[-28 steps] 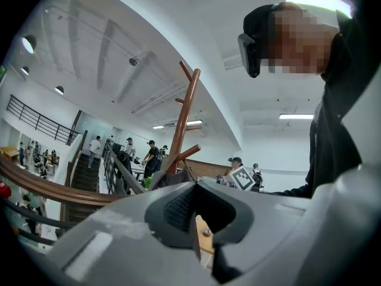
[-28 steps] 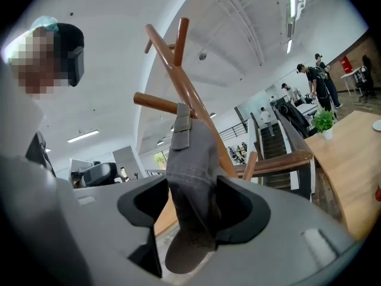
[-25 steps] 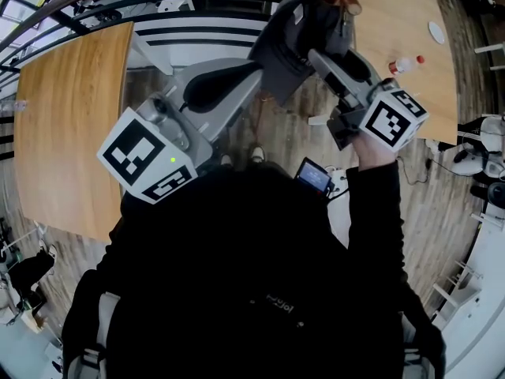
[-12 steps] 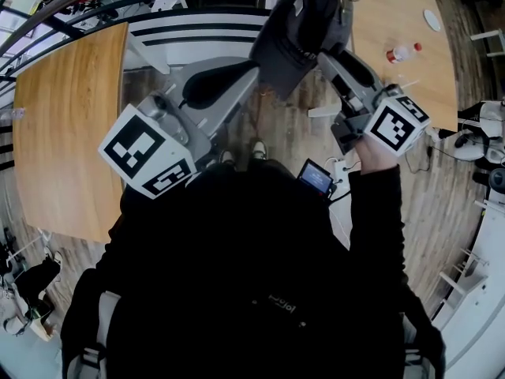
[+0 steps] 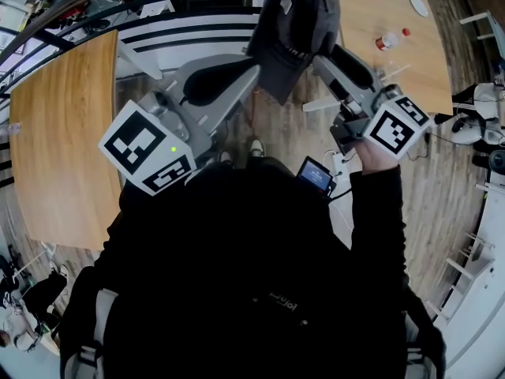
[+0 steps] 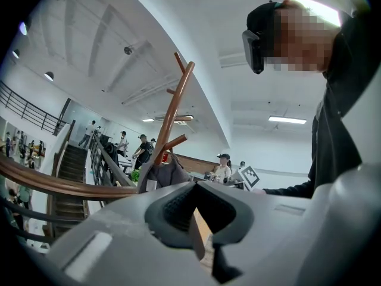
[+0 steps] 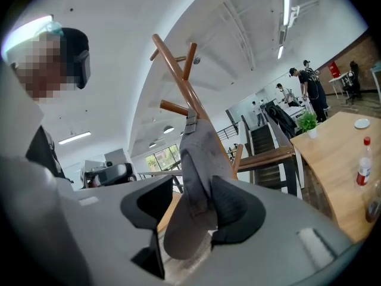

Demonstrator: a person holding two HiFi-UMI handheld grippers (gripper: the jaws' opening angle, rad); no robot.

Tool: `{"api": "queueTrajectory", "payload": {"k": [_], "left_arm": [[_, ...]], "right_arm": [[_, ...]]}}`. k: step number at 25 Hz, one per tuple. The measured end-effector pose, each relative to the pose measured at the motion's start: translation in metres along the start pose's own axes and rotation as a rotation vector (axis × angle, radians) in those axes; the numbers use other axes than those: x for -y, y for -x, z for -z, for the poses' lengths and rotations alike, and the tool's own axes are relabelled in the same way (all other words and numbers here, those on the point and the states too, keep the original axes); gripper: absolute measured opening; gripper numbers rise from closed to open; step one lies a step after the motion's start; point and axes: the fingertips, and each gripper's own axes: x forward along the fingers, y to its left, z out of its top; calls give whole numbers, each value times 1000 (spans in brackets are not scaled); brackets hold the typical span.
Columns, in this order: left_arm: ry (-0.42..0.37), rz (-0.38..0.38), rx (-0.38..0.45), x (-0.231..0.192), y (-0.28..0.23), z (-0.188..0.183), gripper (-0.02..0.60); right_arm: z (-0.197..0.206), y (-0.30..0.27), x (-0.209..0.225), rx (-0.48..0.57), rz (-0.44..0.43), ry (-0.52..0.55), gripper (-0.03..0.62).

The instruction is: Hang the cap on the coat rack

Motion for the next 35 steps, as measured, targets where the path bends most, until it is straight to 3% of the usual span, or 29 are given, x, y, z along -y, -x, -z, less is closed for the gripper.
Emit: {"api": "queueTrajectory", "payload": {"k": [4,5,6,7,17,35], "left_arm": [[-1,25,-8,15,-5,10,3],[-2,32,-9,17,-7,11,5],[-4,38,-9,19,-8,11,3],[-6,45,-9,19,-9,11,3],[-16,70,-8,21,-8,4,4],[-32,85,27,24,-3,-13,3]], "right_arm": [[14,22,2,14,30,-6,195],[16,27,1,15,36,3,144],[16,30,-1,15,38,14,43],[16,32,-3,17,35,25,8],[-5,32,-27,45,64,171,6],[-23,27,-48,49,42,206,6]]}}
